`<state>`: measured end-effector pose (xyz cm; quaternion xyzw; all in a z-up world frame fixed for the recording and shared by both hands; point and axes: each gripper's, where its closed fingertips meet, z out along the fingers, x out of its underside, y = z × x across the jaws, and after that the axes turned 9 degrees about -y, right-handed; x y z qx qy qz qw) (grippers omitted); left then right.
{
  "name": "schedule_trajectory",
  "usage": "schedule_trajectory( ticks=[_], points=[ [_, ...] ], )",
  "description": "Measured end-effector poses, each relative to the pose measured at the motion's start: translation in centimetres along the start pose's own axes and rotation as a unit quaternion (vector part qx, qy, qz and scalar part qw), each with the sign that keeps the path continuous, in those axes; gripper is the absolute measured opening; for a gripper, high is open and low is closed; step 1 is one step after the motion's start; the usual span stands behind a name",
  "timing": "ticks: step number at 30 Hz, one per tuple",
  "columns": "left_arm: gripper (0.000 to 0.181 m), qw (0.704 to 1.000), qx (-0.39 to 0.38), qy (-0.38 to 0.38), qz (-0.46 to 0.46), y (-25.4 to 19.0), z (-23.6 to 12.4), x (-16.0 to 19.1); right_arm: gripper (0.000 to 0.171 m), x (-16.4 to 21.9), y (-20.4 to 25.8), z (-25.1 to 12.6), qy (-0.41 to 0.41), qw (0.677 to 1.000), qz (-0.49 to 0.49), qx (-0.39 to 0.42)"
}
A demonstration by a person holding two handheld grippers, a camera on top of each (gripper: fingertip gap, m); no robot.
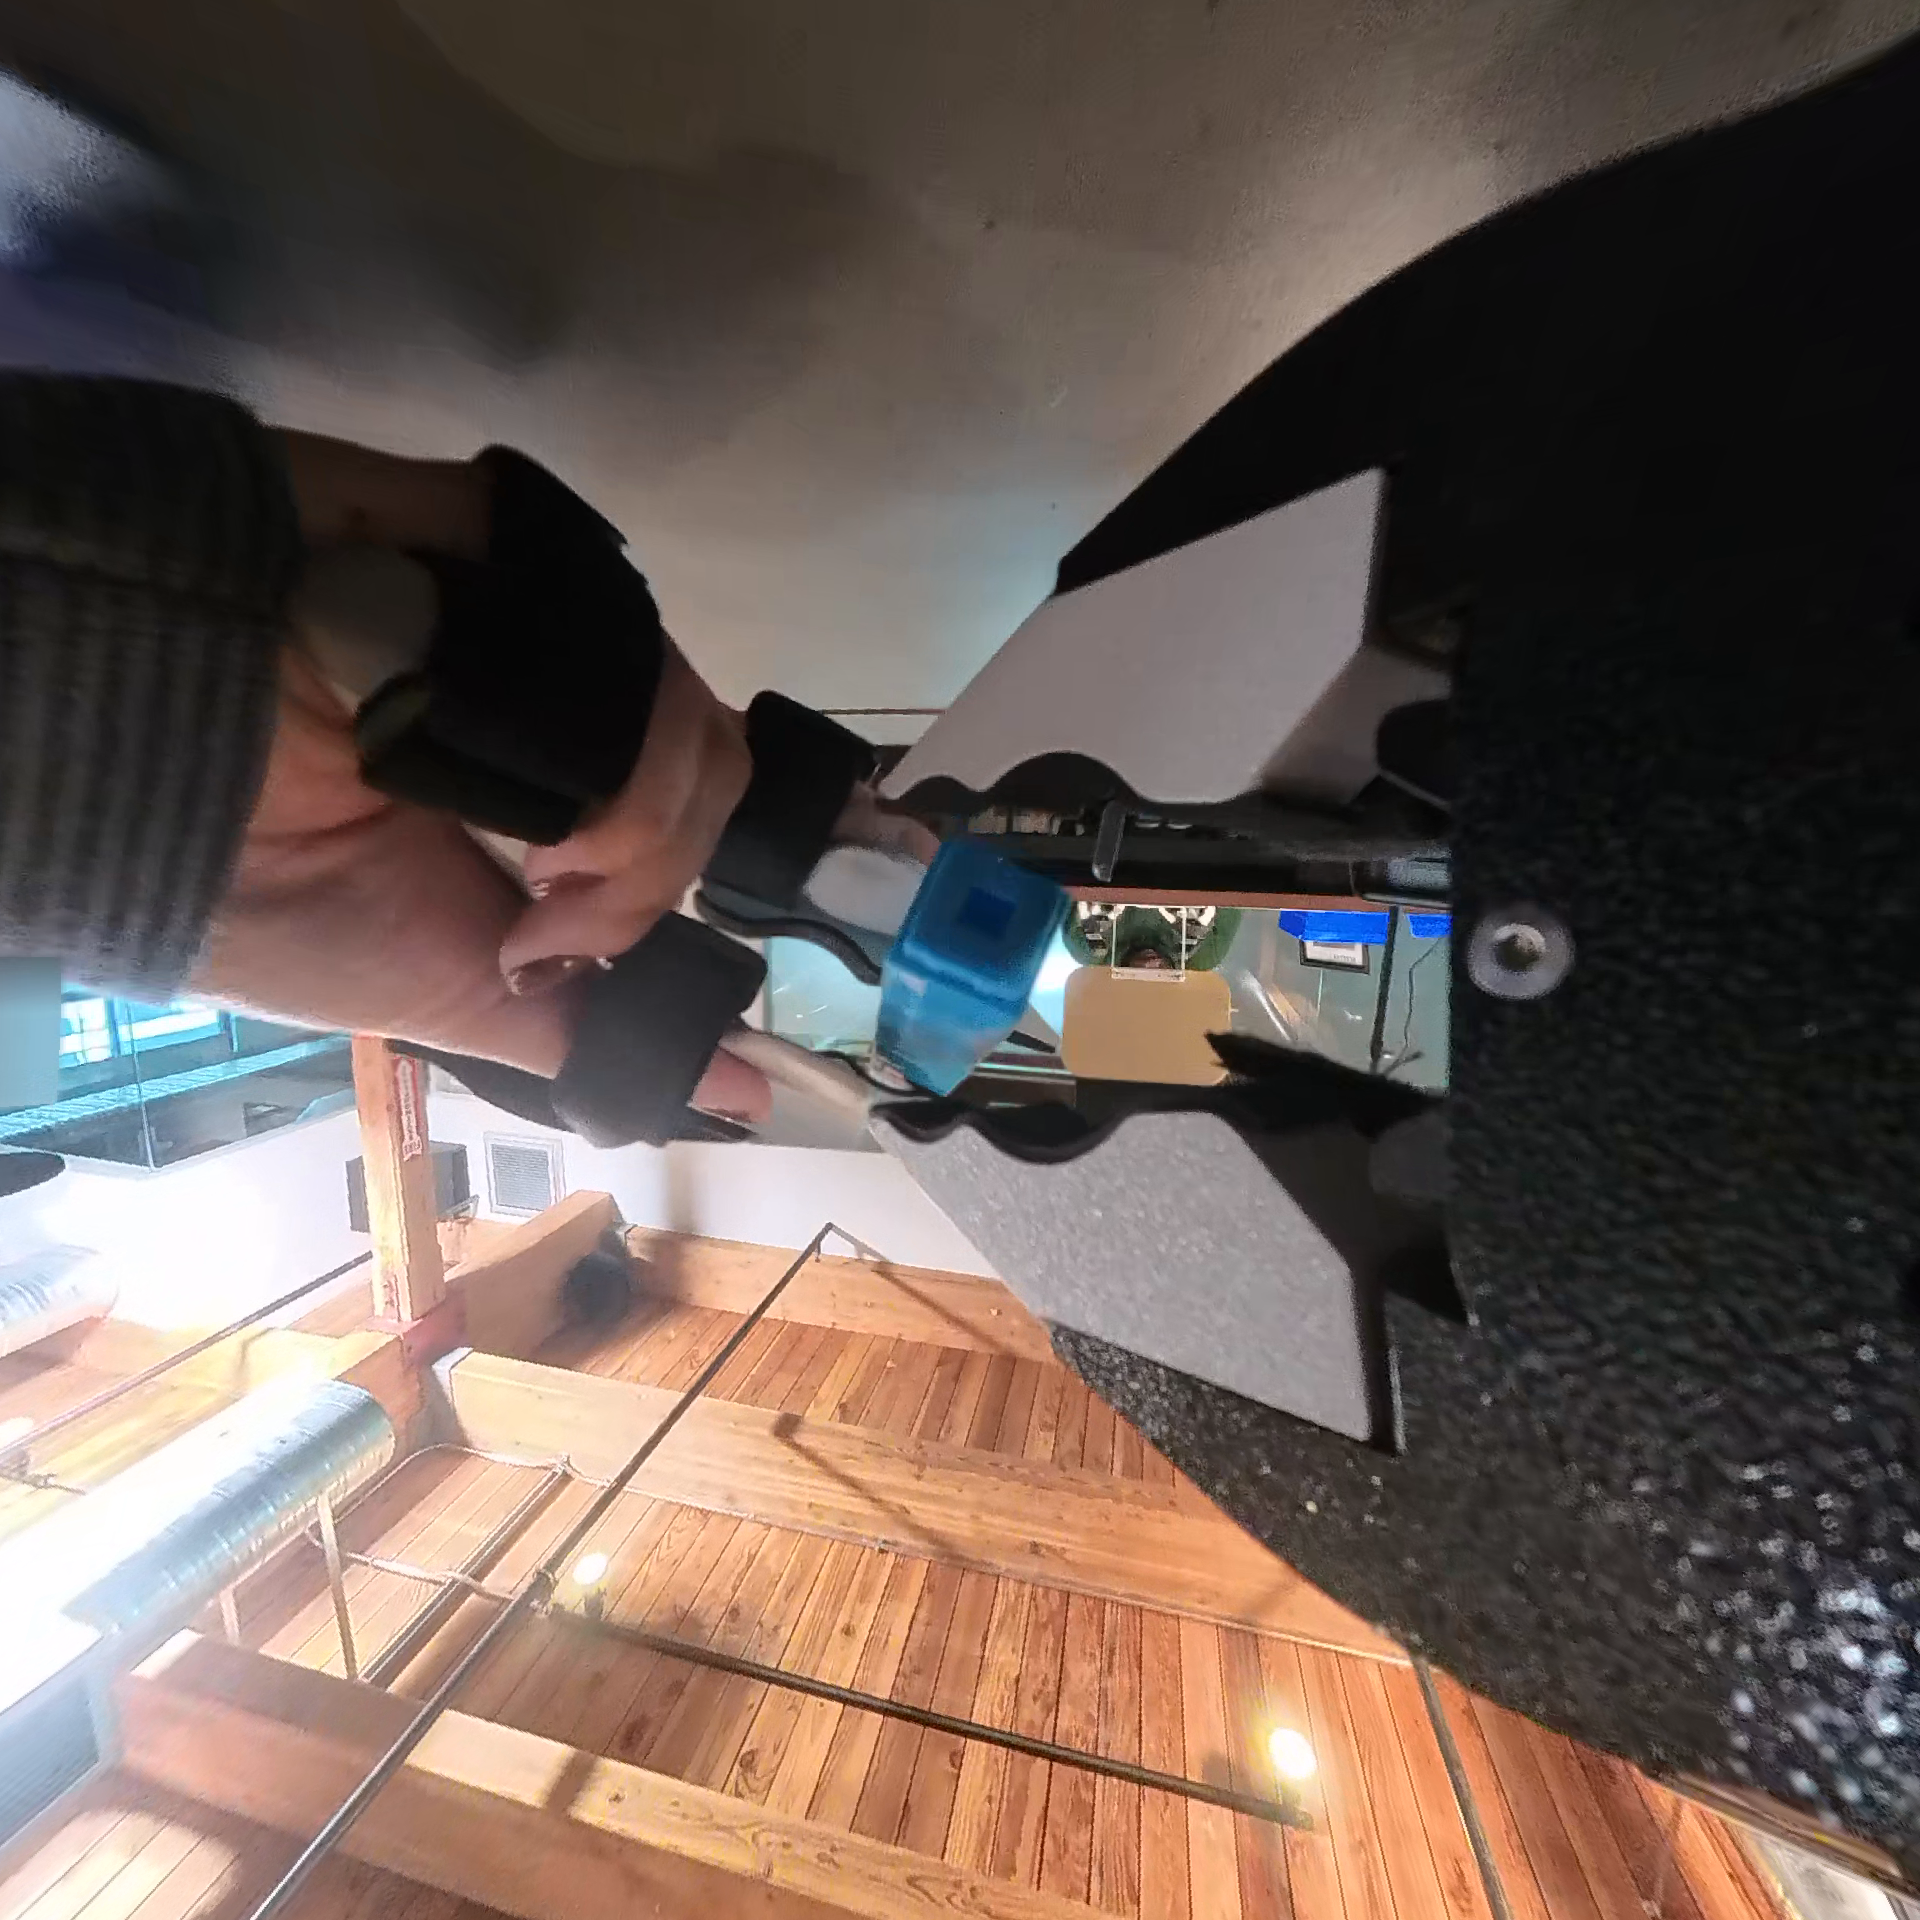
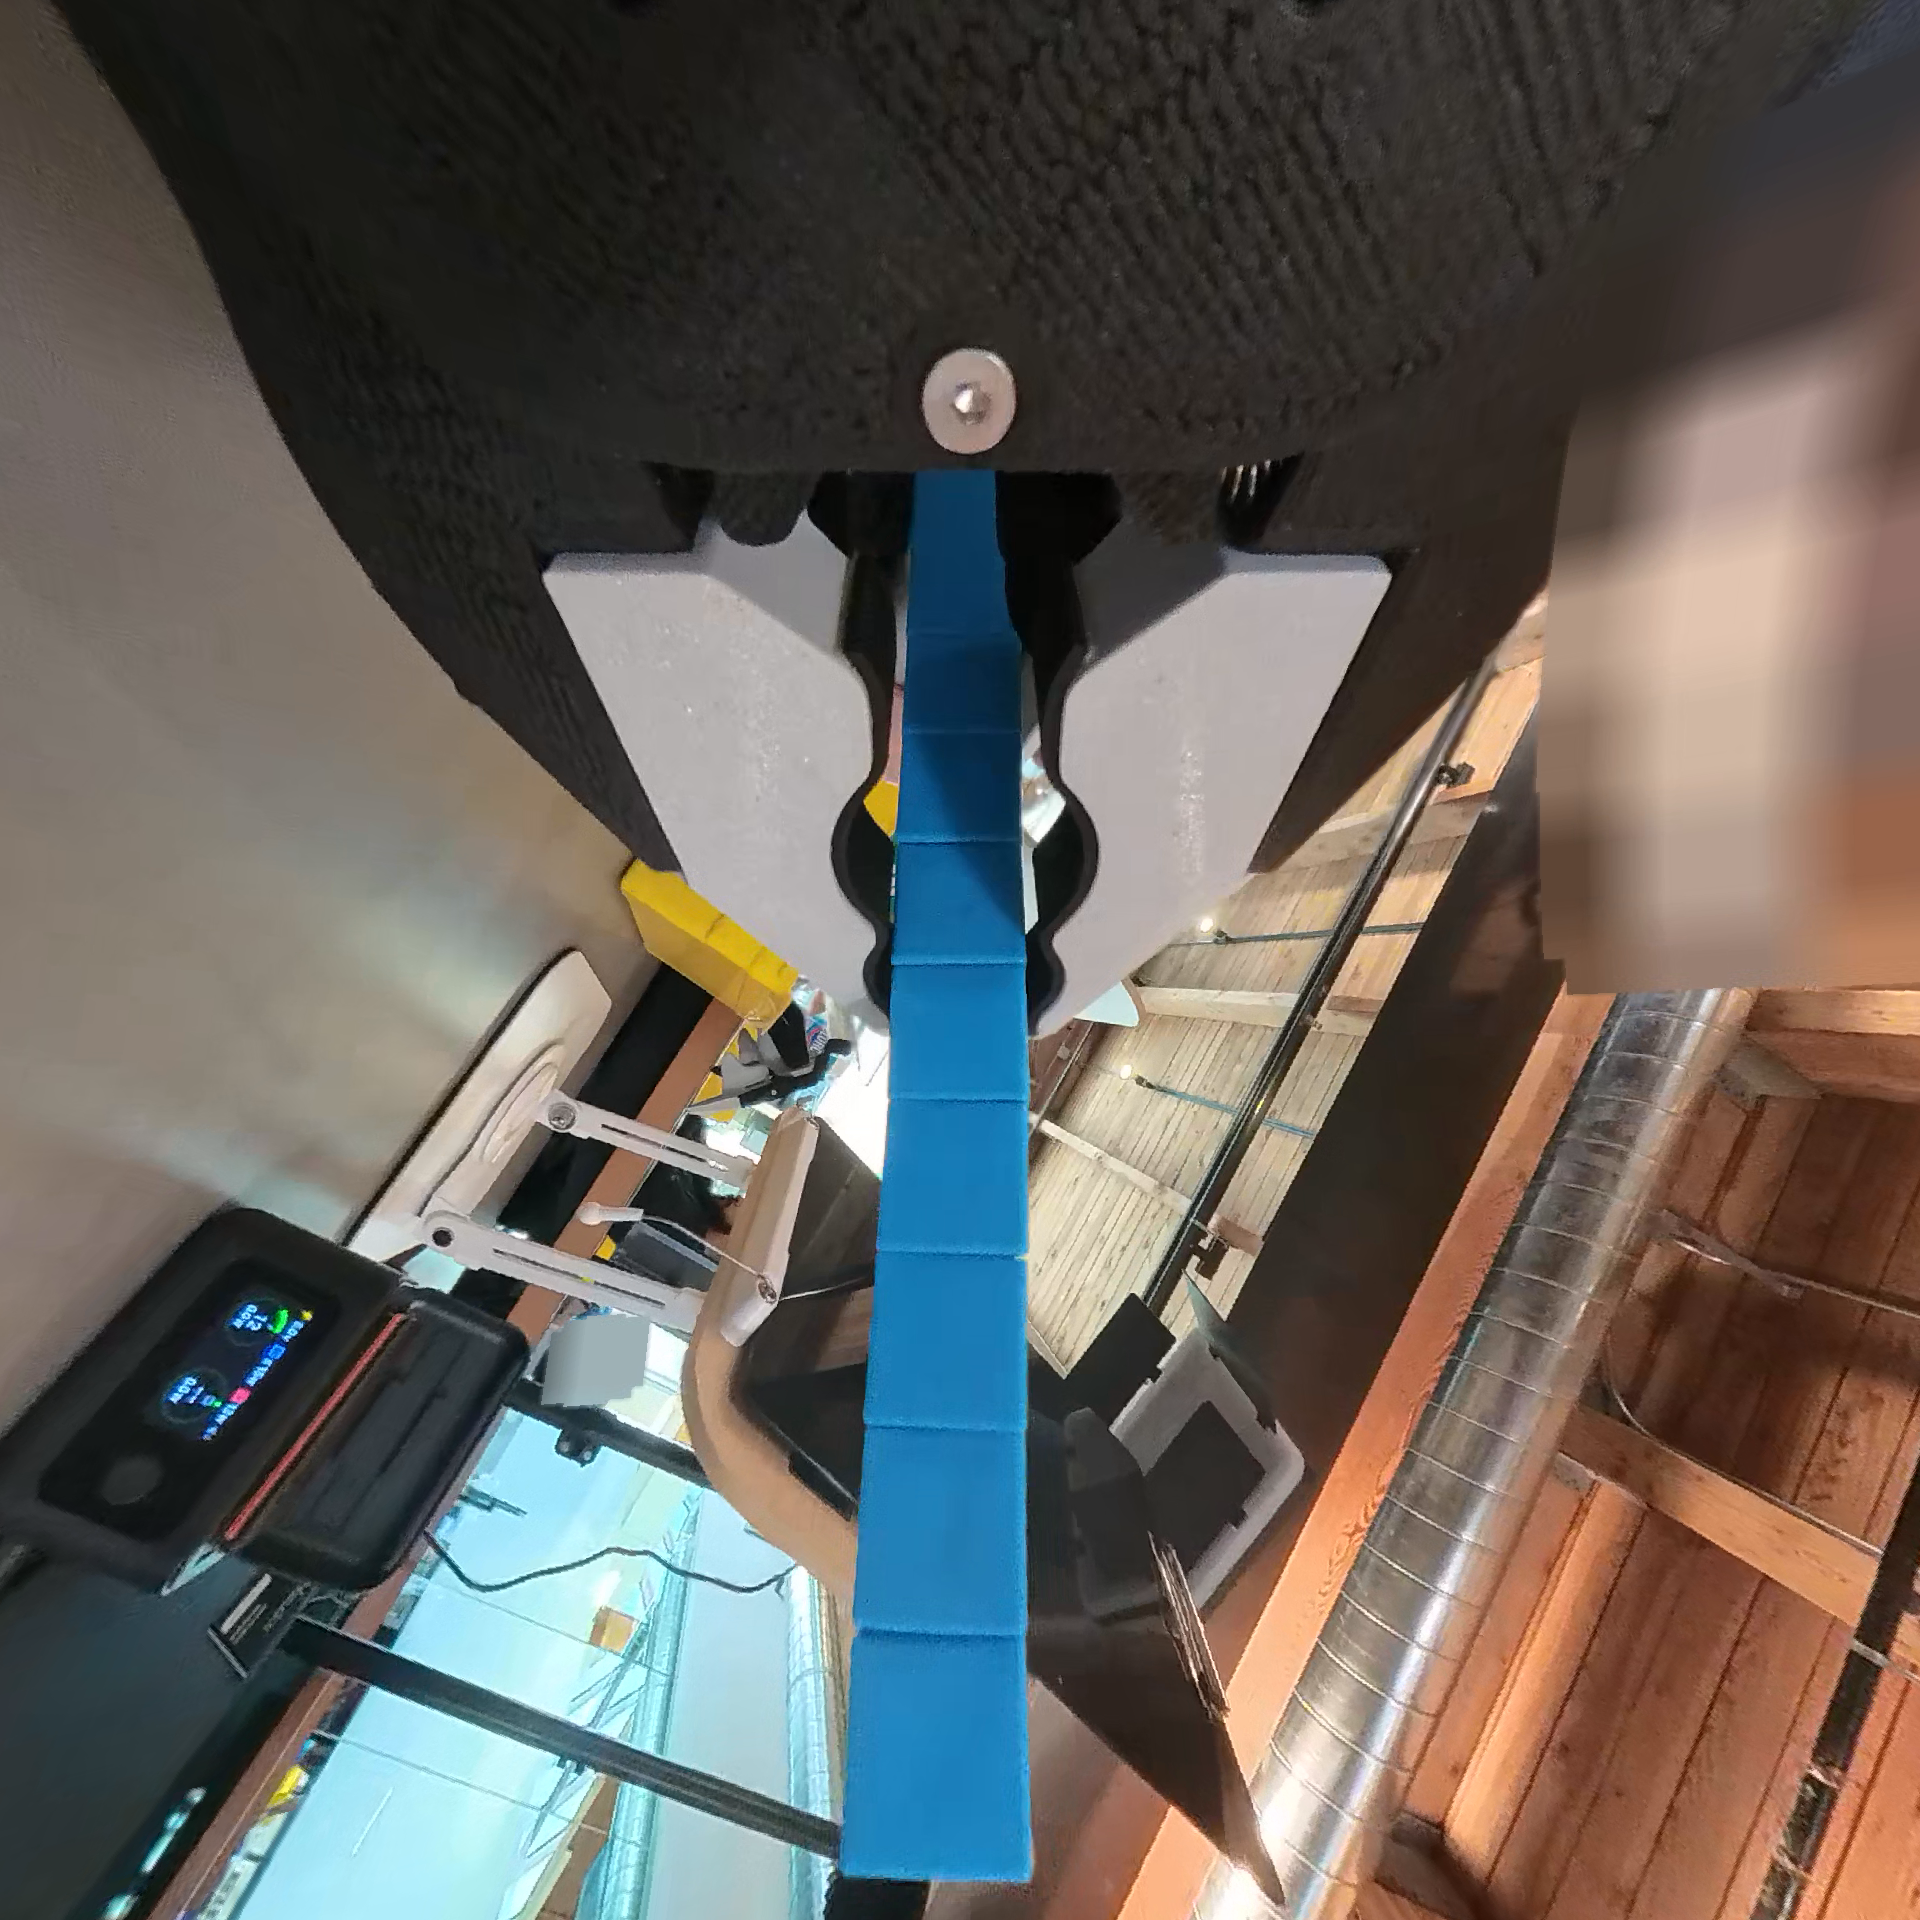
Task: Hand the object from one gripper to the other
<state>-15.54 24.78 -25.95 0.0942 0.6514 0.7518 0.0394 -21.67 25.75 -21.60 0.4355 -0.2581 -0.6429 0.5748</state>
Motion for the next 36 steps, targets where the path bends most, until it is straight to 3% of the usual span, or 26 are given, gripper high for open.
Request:
schedule_trajectory(
  ticks=[2, 5, 11, 18, 24, 27, 29, 31, 32, 34, 36],
  points=[
    [0.034, 1.000, 0.006, -0.001, 0.004, -0.2, 0.0, 0.0, 0.020, 0.1, 0.0, -0.1, 0.004, 1.000, 0.006, -0.002],
    [0.032, 1.000, 0.003, 0.000, 0.008, 0.1, 0.0, -0.1, 0.021, 0.0, 0.7, 0.0, 0.008, 1.000, -0.002, -0.020],
    [0.032, 0.999, 0.002, 0.018, -0.049, 0.3, 0.0, 0.9, 0.086, 0.0, 2.9, 0.7, 0.002, 0.998, -0.031, -0.063],
    [0.026, 0.999, 0.009, 0.017, 0.026, -0.2, -0.2, 0.8, 0.087, -1.0, 2.4, 0.2, -0.018, 0.996, 0.041, -0.073],
    [0.019, 0.999, 0.004, 0.003, 0.035, 0.1, -0.5, 0.3, 0.086, -2.2, 0.9, -1.9, -0.004, 0.993, 0.116, -0.027],
    [0.019, 0.998, -0.036, 0.022, -0.049, 1.8, -0.7, 1.5, 0.086, -4.2, 1.7, -2.8, -0.037, 0.997, 0.059, -0.033],
    [0.019, 0.987, -0.076, 0.028, -0.140, 3.6, -1.1, 2.6, 0.084, -5.1, 1.6, -3.0, -0.051, 0.996, -0.068, 0.001],
    [0.020, 0.966, -0.110, 0.017, -0.234, 5.2, -1.7, 3.5, 0.086, -6.0, 1.3, -3.0, -0.070, 0.957, -0.276, 0.062],
    [0.019, 0.953, -0.122, 0.000, -0.279, 5.9, -1.9, 3.6, 0.089, -6.4, 1.5, -3.1, -0.077, 0.911, -0.395, 0.089],
    [0.019, 0.924, -0.128, -0.053, -0.358, 6.8, -2.5, 3.1, 0.094, -6.1, 2.8, -2.8, -0.062, 0.765, -0.630, 0.119],
    [0.019, 0.896, -0.125, -0.087, -0.416, 7.2, -2.9, 2.9, 0.100, -4.0, 1.9, -2.5, 0.032, 0.595, -0.790, 0.146]
  ],
)
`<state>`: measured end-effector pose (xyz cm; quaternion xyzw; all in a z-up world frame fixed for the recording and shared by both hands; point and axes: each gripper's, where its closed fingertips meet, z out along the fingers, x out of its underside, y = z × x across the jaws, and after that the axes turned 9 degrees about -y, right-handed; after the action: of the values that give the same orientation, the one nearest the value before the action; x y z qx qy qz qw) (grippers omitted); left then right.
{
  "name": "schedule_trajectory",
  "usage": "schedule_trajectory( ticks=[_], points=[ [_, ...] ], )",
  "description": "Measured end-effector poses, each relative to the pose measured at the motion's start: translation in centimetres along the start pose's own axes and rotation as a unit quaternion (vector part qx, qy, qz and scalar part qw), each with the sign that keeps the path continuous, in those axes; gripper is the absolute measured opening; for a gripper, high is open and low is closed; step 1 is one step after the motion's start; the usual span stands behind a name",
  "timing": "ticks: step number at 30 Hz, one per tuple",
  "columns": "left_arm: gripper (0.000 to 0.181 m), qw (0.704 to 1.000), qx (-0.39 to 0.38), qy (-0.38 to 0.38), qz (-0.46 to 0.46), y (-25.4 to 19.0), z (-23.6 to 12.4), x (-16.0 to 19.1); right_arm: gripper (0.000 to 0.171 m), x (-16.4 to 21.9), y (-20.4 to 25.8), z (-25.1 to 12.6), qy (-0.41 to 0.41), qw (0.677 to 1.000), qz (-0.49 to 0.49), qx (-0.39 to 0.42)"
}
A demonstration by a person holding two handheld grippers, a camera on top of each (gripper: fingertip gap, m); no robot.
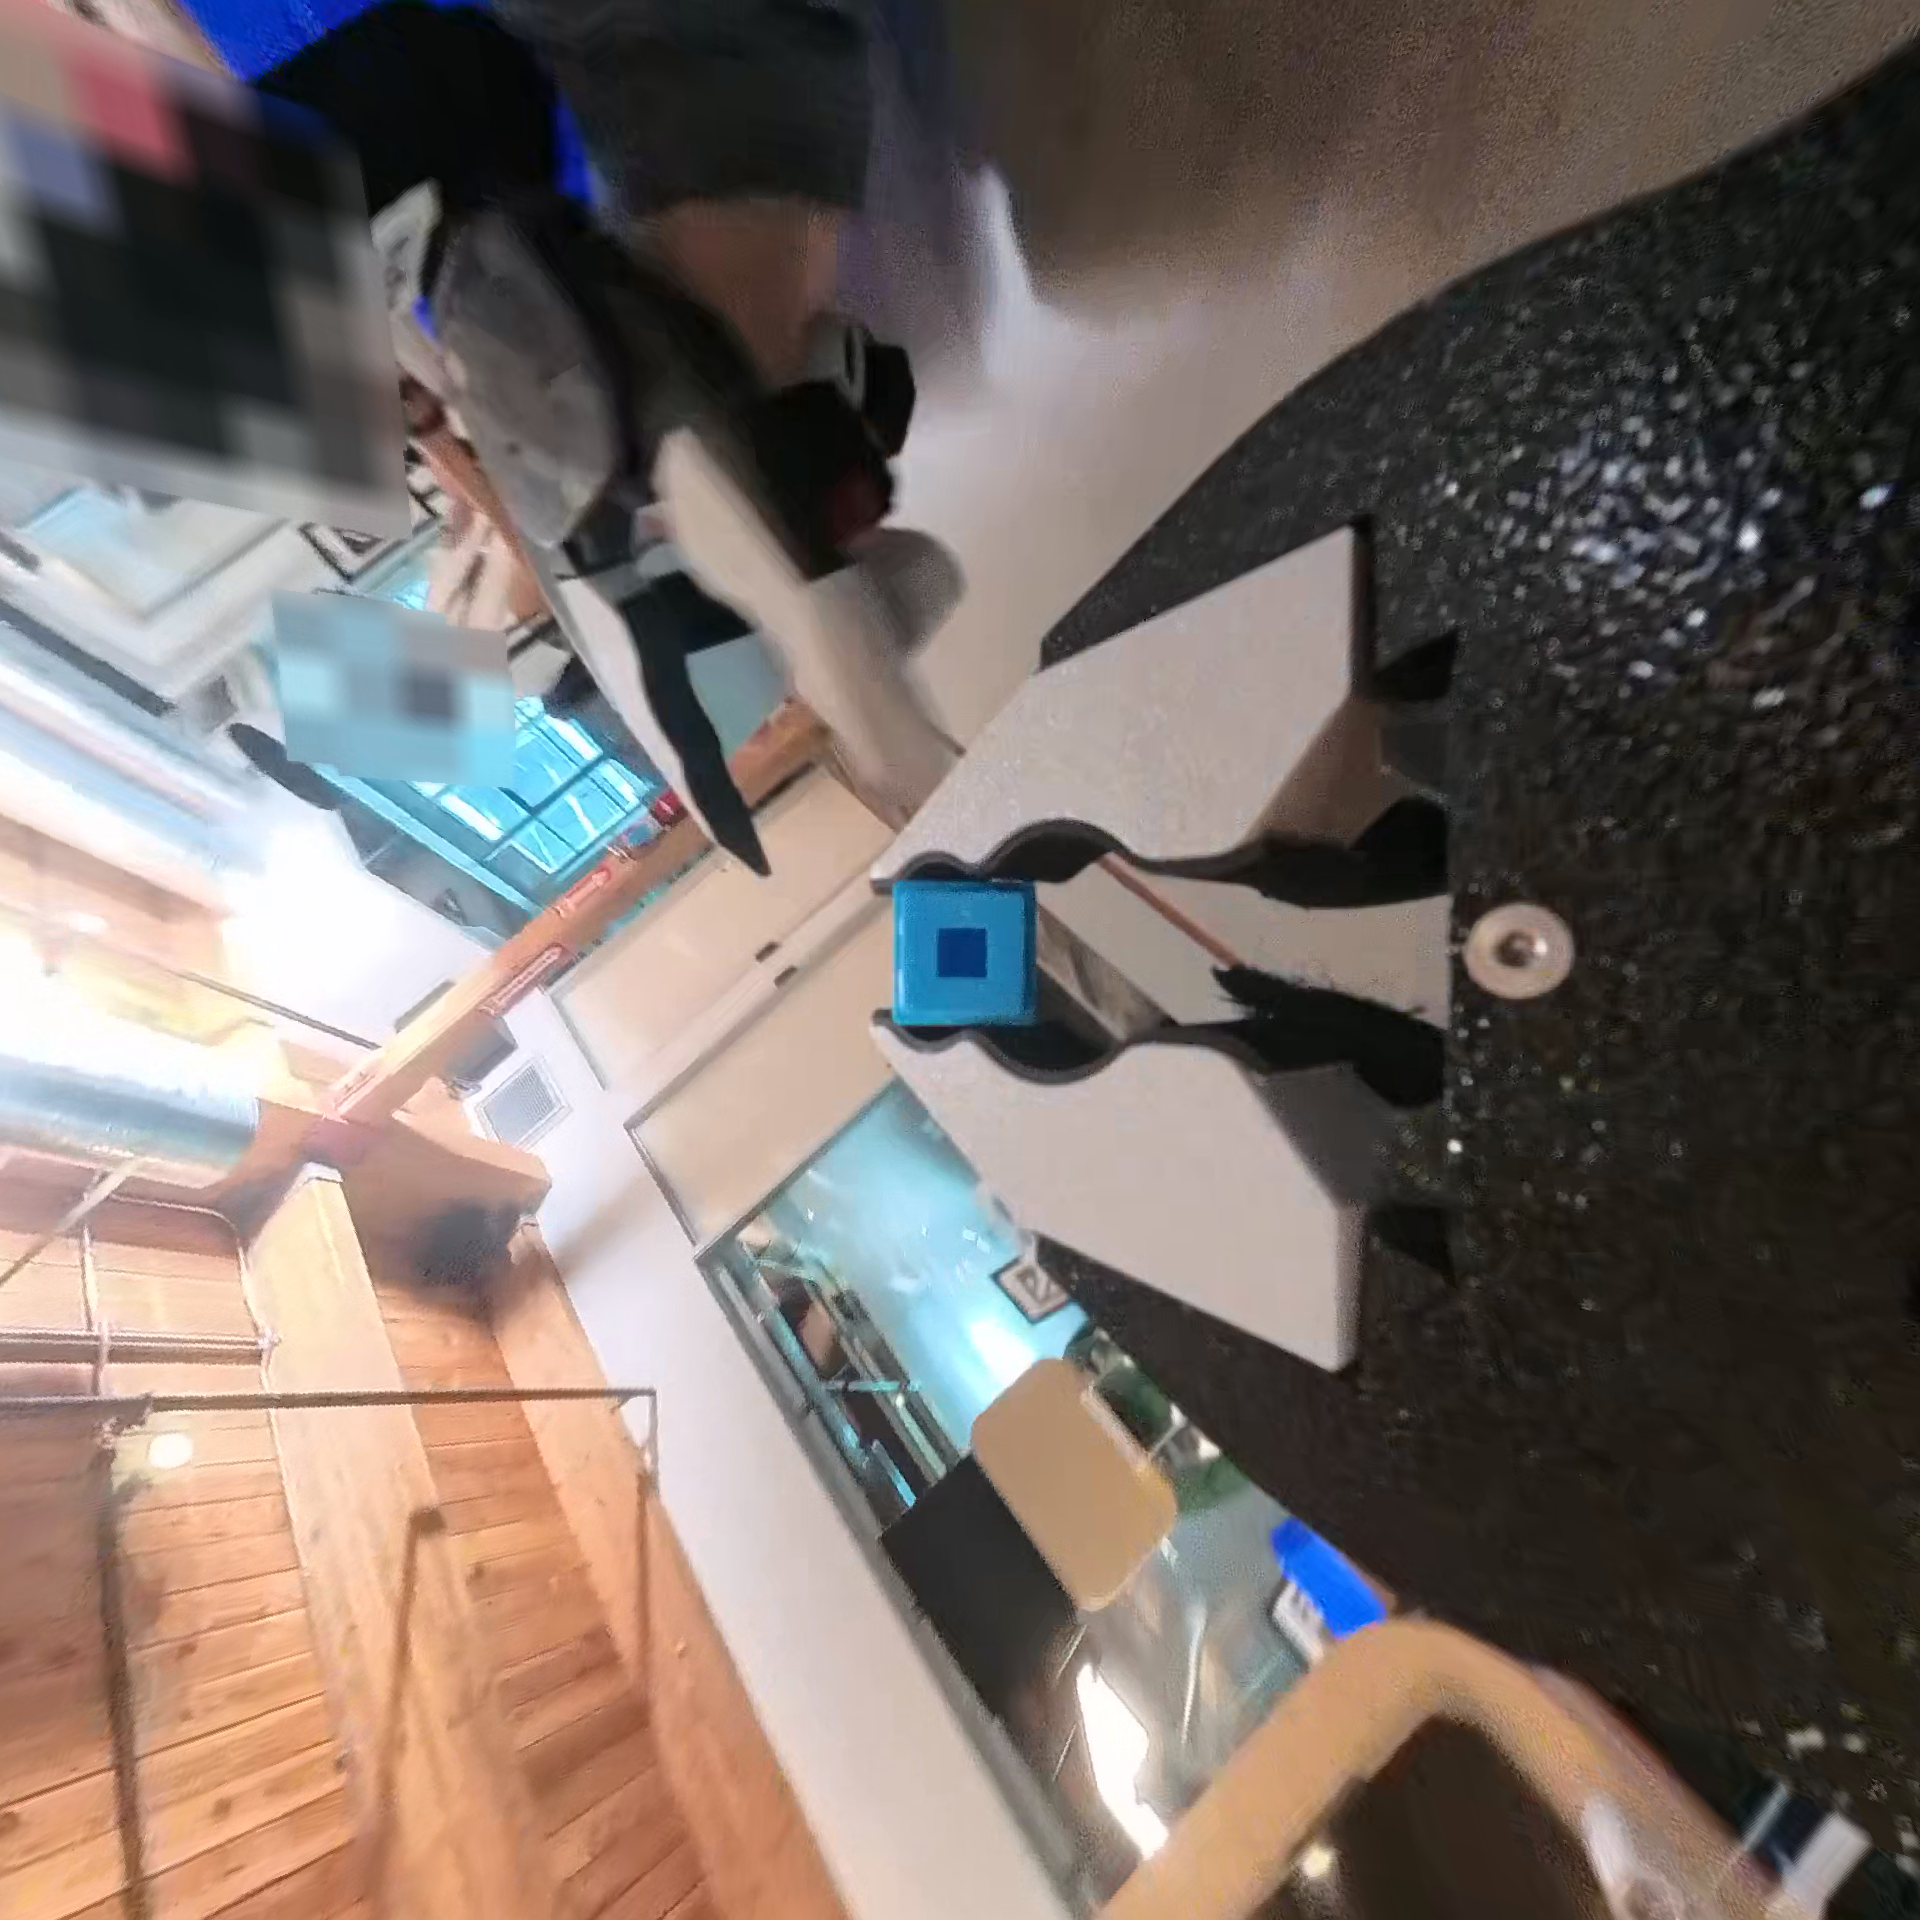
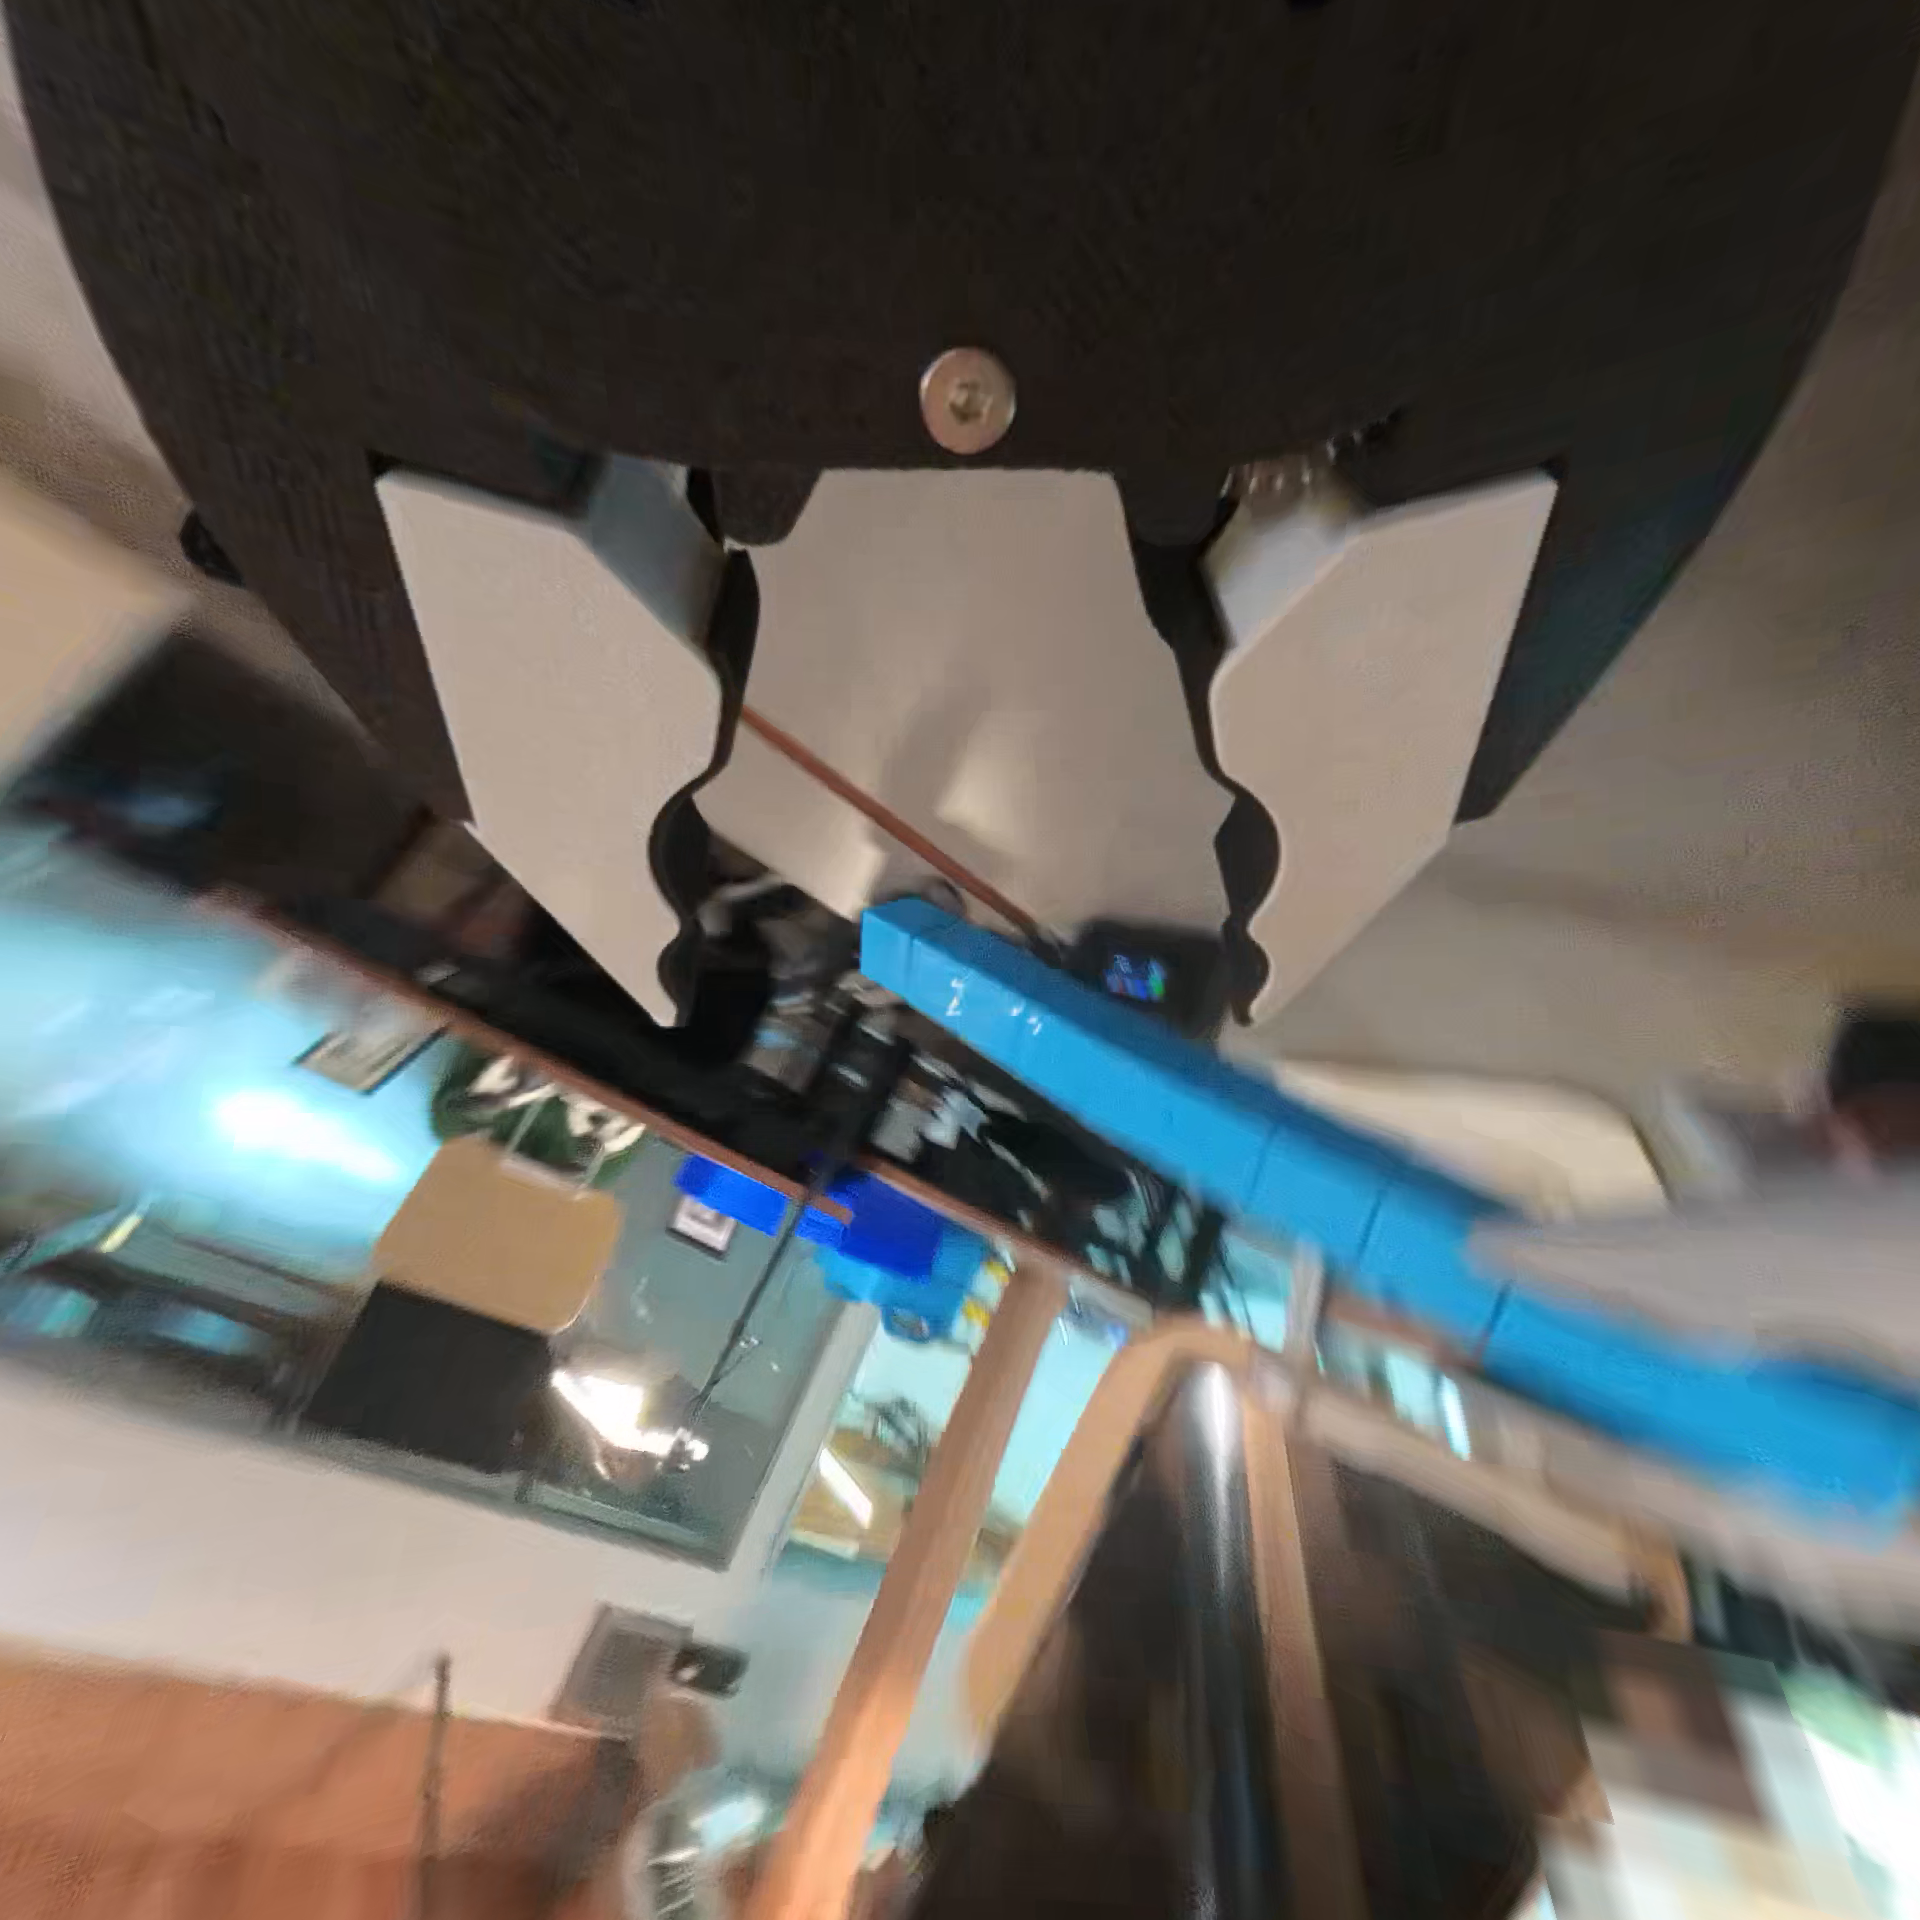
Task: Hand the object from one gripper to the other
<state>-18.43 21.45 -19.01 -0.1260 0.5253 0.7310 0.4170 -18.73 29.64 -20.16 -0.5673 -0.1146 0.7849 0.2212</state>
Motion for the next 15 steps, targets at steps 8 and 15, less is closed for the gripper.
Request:
schedule_trajectory(
  ticks=[8, 15],
  points=[
    [0.020, 0.977, 0.046, -0.068, -0.197, -0.8, 0.2, -2.0, 0.050, 1.4, 3.6, 0.9, 0.060, 0.938, -0.342, -0.008],
    [0.068, 0.979, -0.070, -0.082, -0.172, 1.9, -0.2, -1.3, 0.019, -0.6, 0.9, 0.5, 0.061, 0.952, -0.292, 0.074]
  ],
)
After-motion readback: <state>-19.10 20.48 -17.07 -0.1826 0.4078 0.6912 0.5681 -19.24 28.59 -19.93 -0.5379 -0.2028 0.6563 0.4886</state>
